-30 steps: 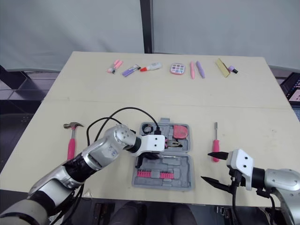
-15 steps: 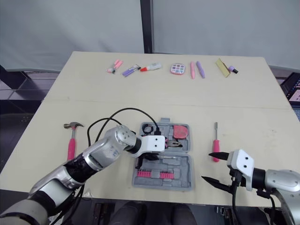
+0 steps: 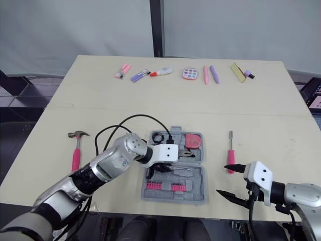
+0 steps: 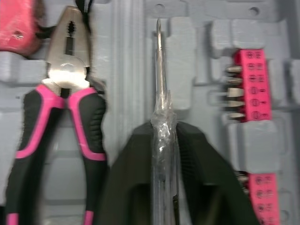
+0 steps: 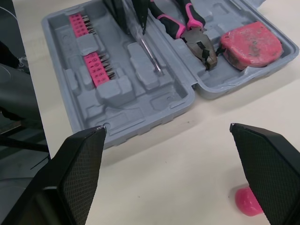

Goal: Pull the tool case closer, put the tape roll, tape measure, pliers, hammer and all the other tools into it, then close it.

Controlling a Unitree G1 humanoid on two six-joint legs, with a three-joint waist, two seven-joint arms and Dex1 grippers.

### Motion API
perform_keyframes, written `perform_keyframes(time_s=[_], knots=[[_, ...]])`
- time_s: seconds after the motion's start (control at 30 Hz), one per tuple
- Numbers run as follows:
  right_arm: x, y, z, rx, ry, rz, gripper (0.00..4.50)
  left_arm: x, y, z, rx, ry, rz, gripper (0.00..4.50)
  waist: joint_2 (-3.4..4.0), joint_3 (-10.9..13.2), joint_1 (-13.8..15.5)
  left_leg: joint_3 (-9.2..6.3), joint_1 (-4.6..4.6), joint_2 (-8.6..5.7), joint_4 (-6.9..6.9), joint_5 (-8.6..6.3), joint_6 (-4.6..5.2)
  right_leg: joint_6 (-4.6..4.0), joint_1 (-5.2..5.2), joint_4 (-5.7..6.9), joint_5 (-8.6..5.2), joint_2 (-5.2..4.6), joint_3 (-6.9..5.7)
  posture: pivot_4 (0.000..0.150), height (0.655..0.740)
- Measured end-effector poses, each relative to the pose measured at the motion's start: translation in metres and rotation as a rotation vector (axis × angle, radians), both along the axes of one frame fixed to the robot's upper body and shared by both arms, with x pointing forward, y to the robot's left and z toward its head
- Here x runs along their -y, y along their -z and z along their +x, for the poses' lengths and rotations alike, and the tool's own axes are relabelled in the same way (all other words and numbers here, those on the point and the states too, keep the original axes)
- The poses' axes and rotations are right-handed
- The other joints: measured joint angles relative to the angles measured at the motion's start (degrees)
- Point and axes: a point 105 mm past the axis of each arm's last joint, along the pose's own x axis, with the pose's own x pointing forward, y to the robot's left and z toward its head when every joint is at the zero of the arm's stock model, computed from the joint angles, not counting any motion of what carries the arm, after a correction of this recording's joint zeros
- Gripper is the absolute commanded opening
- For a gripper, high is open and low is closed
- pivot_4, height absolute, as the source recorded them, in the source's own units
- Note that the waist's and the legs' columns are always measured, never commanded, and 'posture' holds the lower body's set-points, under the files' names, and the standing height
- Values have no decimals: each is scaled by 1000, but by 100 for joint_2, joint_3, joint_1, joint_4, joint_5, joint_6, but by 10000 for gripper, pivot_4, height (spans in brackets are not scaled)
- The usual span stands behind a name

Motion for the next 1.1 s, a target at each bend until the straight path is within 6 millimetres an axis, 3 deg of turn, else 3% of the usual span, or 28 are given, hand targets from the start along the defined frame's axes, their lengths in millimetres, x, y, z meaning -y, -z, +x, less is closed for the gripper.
perform_keyframes(time_s=[0.07, 0.33, 0.47, 0.57, 0.73, 1.1], knots=[[0, 0, 0, 0, 0, 0, 45000, -3, -1, -1, -12, -13, 1, 34149, 0, 0, 0, 0, 0, 0, 0, 0, 0, 0, 0, 1, 0, 0, 1, 1500, 7134], [0, -1, 1, 6, -2, 0, 45000, -3, -26, -4, -59, -78, -99, 34149, 0, 0, 3, -2, -2, 0, 2, 0, 1, 0, 0, 1, 0, -1, 4, 1500, 7134], [-1, -3, 3, 17, -5, 0, 45000, 1, -36, -1, -52, -112, -157, 16311, 0, 0, 1, -2, -2, 0, 4, -1, 2, 0, 0, 2, 0, 0, 3, 1500, 7134], [-1, -4, 4, 22, -6, 0, 45000, 1, -40, 6, -23, -133, -184, 536, 0, 0, 1, -1, -2, 1, 4, -1, 1, 0, 0, 2, 0, 1, 3, 1500, 7134], [-1, -5, 4, 23, -6, 0, 45000, -9, -46, 25, 45, -158, -258, 536, 0, 0, -1, -1, -1, 1, 5, -1, 1, 0, -1, 3, 0, 0, -1, 1500, 7134], [-1, -5, 5, 28, 2, 0, 45000, -17, -27, 19, 49, -29, -463, 536, 1, 0, -1, -3, -1, -1, 9, -1, 2, 0, -1, 5, 0, -3, -8, 1500, 7134]])
